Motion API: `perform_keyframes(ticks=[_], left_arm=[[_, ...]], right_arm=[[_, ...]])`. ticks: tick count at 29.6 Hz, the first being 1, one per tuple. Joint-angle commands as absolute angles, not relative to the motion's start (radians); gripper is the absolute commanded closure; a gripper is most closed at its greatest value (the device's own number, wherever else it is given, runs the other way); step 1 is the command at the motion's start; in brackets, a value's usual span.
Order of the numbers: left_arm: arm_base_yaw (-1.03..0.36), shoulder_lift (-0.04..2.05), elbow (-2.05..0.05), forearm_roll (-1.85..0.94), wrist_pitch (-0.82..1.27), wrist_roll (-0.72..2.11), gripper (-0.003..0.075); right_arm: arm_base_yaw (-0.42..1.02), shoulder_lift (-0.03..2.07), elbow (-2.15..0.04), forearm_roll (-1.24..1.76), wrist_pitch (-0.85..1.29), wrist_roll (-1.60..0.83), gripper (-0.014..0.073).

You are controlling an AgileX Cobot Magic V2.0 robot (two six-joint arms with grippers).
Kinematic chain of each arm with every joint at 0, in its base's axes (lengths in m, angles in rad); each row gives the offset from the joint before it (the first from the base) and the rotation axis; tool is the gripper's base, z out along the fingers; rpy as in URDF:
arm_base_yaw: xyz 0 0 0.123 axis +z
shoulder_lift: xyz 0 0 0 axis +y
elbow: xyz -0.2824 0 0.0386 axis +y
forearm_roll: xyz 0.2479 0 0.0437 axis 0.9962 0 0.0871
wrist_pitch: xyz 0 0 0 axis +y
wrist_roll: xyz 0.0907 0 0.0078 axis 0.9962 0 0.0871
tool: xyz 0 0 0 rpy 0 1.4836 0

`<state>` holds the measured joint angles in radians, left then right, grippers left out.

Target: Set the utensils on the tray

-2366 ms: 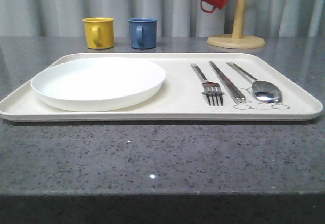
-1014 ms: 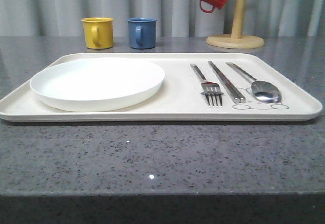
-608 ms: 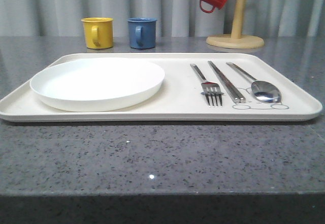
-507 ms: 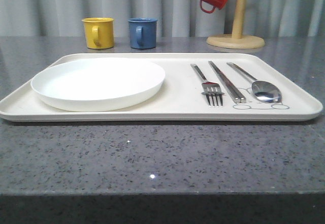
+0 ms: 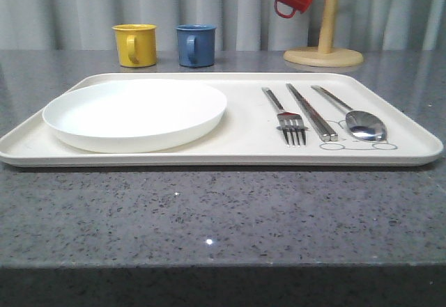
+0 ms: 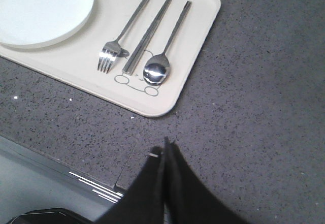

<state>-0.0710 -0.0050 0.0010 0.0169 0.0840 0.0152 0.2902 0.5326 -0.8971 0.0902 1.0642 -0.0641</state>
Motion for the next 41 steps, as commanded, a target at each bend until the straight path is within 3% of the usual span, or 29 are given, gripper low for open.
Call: perform_keyframes(ticks=[1,11,20,31,41], left_arm=[[-0.078,-0.030,0.005,0.010,0.000,0.013,0.0738],[-0.078,-0.030,0.005,0.010,0.000,0.013,0.0738],[-0.078,-0.030,0.005,0.010,0.000,0.013,0.0738],[-0.078,-0.030,0.005,0.010,0.000,0.013,0.0738],[-0.078,-0.028,0.005,0.010,0.000,0.013,0.0738]], right_arm=[[0.289,0.536,-0.918,0.093,0.999,-0.065,0.0662],[0.271,0.507,-0.898,0.080,0.967,-0.065,0.0662],[0.046,0.209,-0.439,0.054,0.403,-0.065,0.0662],[-0.001,0.006,-0.013,0.055,0.006,-0.065,0.0662],[-0.013,-0.028,0.014,0.065,-0.008,-0.065,0.0662]])
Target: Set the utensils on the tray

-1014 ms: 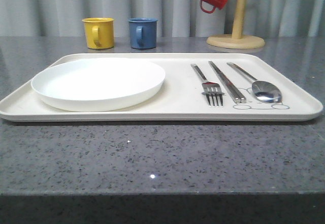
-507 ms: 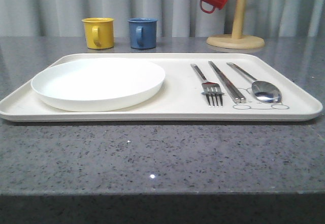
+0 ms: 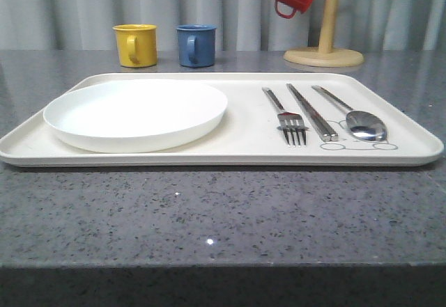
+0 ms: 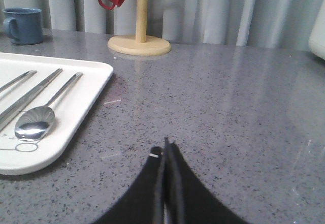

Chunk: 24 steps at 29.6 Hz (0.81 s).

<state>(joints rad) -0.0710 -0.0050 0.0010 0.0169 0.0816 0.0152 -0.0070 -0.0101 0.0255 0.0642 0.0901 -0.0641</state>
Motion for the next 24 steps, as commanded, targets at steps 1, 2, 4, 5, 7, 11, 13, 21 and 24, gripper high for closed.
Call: perform_keyframes(ticks=[1,2,4,5,7,11,13,21,24], left_arm=[[-0.078,-0.028,0.005,0.010,0.000,0.013,0.0738],[-0.078,-0.028,0.005,0.010,0.000,0.013,0.0738],[-0.078,-0.028,0.005,0.010,0.000,0.013,0.0738],[-0.078,-0.028,0.005,0.010,0.000,0.013,0.0738],[-0.078,-0.028,0.005,0.010,0.000,0.013,0.0738],[-0.078,-0.028,0.005,0.010,0.000,0.013,0.0738],[-0.078,-0.028,0.005,0.010,0.000,0.013,0.0738],[-0.078,-0.028,0.005,0.010,0.000,0.013,0.0738],[-0.078,-0.028,0.005,0.010,0.000,0.013,0.0738]], right_arm=[[-0.013,-0.028,0.014,0.065,-0.017,-0.065,0.0662],[-0.013,-0.028,0.014,0.066,-0.026,-0.065,0.0662],[-0.013,-0.028,0.014,0.066,-0.048,-0.050,0.0662],[-0.013,-0.028,0.014,0.049,-0.063,-0.030,0.0662],[-0.013,-0.028,0.014,0.000,-0.080,0.035,0.0662],[-0.013,-0.028,0.014,-0.033,-0.070,0.062,0.0662],[-0.013,-0.028,0.014,-0.032,-0.066,0.062,0.0662],[-0.013,-0.028,0.014,-0.032,-0.065,0.062,0.0662],[-0.013,-0.028,0.014,-0.032,-0.065,0.062,0.0662]])
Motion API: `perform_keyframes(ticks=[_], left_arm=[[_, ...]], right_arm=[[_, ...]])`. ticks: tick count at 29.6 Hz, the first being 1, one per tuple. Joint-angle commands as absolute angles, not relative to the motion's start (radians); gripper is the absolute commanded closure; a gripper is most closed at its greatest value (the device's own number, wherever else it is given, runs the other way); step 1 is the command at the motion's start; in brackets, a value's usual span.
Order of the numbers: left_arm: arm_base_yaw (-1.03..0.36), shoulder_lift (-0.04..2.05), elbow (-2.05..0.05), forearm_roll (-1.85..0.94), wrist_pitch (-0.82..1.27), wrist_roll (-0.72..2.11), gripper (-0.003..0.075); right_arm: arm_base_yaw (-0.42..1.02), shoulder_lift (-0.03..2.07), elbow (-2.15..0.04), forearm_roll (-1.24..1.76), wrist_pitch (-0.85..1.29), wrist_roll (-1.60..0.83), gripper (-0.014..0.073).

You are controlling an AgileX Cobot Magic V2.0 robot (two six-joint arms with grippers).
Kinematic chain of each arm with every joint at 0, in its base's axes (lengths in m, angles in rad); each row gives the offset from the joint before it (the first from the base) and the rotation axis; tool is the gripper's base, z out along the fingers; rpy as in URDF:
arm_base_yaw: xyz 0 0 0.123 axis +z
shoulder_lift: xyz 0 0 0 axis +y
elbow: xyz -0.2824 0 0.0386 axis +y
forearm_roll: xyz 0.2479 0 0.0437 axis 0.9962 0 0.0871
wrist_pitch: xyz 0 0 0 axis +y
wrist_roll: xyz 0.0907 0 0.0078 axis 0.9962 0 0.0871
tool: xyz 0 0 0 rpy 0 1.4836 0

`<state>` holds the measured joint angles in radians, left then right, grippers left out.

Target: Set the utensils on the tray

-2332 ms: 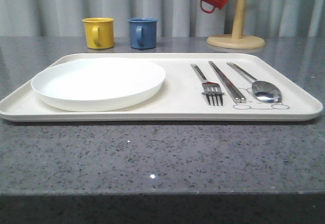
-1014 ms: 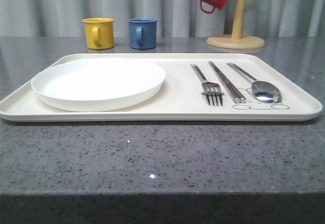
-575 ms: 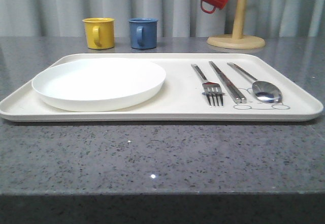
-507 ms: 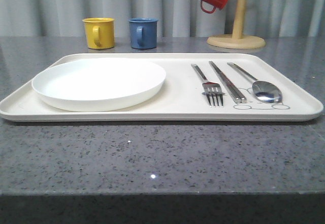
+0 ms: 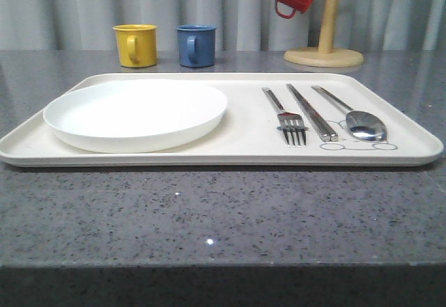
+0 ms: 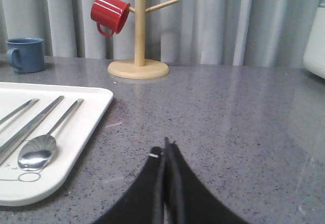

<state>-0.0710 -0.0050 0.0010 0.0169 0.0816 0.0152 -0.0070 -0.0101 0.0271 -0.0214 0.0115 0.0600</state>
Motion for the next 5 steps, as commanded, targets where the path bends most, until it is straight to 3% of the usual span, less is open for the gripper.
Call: perform_keyframes(ticks=[1,5], left_arm=[[-0.078,-0.028,0.005,0.010,0.000,0.013,0.0738],[-0.078,-0.028,0.005,0.010,0.000,0.013,0.0738]], right_arm=[[-0.013,-0.028,0.014,-0.032,-0.065,0.062,0.0662],[-0.013,-0.028,0.014,-0.032,-0.065,0.062,0.0662]])
